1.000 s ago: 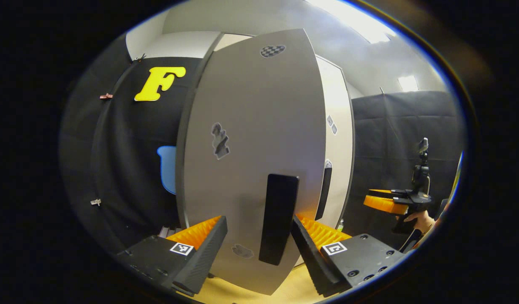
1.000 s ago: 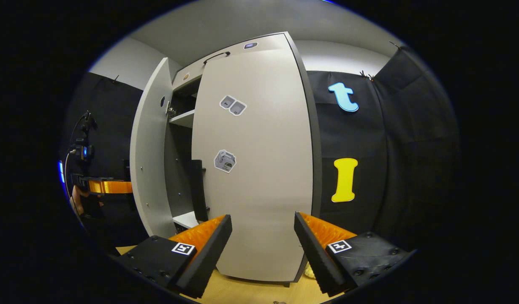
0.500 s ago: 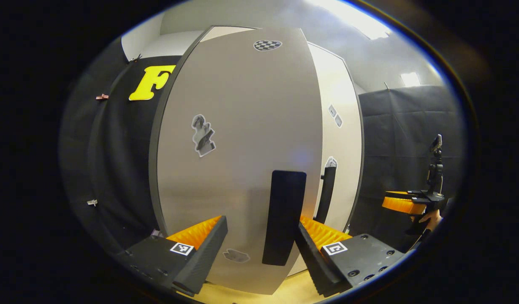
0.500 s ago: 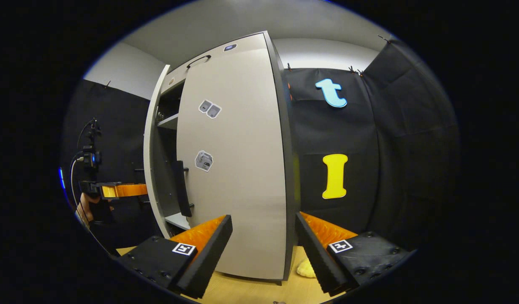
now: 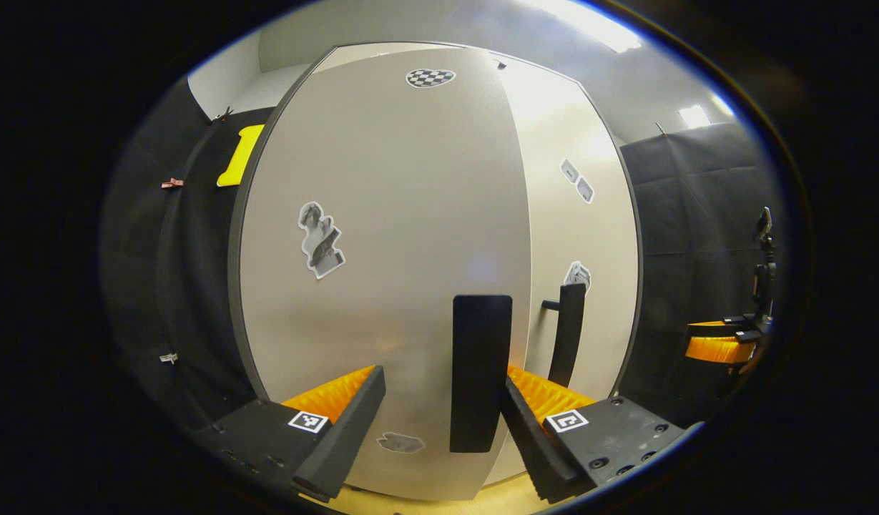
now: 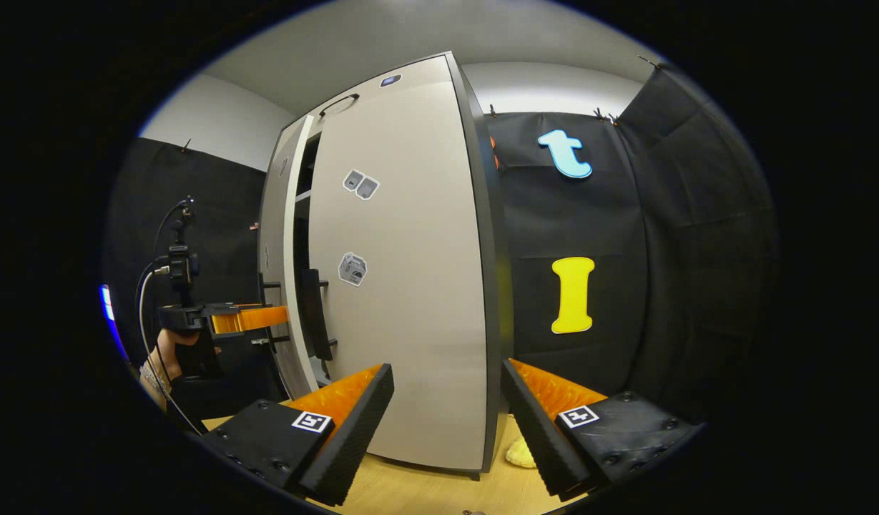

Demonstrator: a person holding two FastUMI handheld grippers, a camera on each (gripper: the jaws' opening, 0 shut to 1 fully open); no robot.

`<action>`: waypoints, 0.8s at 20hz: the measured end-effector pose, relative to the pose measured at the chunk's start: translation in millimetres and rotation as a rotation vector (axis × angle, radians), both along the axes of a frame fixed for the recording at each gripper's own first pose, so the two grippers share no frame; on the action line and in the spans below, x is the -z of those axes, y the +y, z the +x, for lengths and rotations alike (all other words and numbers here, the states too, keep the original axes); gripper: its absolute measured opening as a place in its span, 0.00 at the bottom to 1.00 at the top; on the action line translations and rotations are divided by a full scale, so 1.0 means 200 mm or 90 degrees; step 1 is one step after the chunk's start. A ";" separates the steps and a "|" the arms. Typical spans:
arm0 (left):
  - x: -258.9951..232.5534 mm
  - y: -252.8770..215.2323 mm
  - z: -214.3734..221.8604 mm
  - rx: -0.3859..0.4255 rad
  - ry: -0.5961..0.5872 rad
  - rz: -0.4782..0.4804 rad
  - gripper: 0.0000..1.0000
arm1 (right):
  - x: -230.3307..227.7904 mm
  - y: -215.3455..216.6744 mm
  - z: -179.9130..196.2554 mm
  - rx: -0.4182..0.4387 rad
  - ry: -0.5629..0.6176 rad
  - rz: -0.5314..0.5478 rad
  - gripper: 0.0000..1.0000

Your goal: Grab one shoe with the right hand and put it into the shoe cabinet, grab the other shoe with the left hand and put it into the shoe cabinet; then close the right door with the right hand and the left door with the left hand.

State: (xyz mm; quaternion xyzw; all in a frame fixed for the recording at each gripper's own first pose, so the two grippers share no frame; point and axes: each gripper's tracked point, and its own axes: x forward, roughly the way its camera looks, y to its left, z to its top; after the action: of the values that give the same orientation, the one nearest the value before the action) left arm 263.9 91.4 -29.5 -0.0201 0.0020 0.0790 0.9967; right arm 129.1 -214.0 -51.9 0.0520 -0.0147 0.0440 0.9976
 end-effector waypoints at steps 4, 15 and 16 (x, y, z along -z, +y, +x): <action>0.00 0.00 0.02 -0.008 -0.002 0.017 0.95 | -0.02 0.02 -0.07 0.012 0.002 0.004 0.99; -0.04 -0.07 -0.49 0.072 -0.017 -0.015 0.95 | -0.07 0.37 -0.35 0.054 -0.008 -0.034 0.99; -0.05 -0.05 -0.57 0.072 -0.014 -0.017 0.95 | -0.07 0.41 -0.37 0.058 -0.008 -0.038 0.99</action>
State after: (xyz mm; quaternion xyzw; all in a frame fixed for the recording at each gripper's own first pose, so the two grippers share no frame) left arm 149.3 80.7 -20.5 -0.0341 -0.0070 0.0225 0.9991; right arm 54.4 -131.6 -38.9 0.0210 -0.0223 -0.0005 0.9995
